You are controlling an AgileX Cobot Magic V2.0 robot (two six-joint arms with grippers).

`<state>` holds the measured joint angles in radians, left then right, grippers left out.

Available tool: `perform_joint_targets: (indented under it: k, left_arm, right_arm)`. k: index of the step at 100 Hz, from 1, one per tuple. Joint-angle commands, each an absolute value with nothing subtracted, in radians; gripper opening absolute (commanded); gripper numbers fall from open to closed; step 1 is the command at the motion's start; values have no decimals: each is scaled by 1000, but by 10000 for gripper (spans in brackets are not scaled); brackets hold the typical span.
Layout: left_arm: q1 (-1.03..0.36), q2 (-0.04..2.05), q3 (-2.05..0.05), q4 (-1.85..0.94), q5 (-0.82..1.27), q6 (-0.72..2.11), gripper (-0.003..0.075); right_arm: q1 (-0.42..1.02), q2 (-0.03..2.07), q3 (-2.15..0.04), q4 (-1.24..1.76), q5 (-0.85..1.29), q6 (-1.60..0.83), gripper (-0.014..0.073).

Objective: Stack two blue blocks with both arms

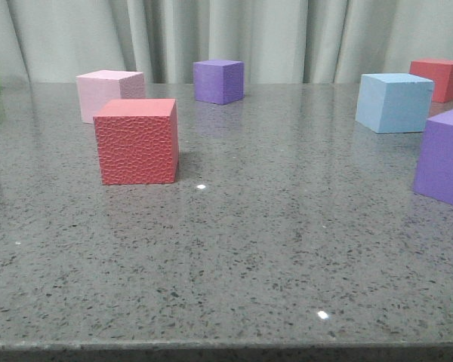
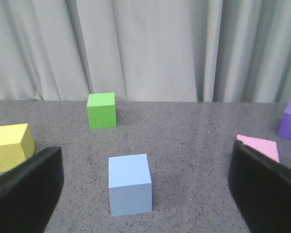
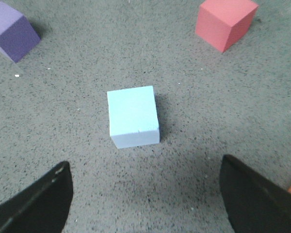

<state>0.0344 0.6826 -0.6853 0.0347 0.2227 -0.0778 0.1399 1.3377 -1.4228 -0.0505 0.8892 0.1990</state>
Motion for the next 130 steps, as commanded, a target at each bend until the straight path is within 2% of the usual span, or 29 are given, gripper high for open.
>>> perform_joint_targets:
  k: [1,29,60,120,130]
  left_arm:
    - [37,687,-723,36,163,-75,650]
    - [37,687,-723,36,176,-75,650]
    - [37,687,-723,36,183,-75,650]
    - [37,687,-723,36,183,-75,650]
    - [37,687,-723,36,183,-75,650]
  right_arm:
    - [138,1396,-1526,-56,898,183,613]
    - [138,1638,-1726,-37,1015,145,613]
    - [138,1807,-1851,10,1081,115,613]
    - [138,1931,-1869,18,1093,100,611]
    - [137,1931,-1869,18,1094,100,567]
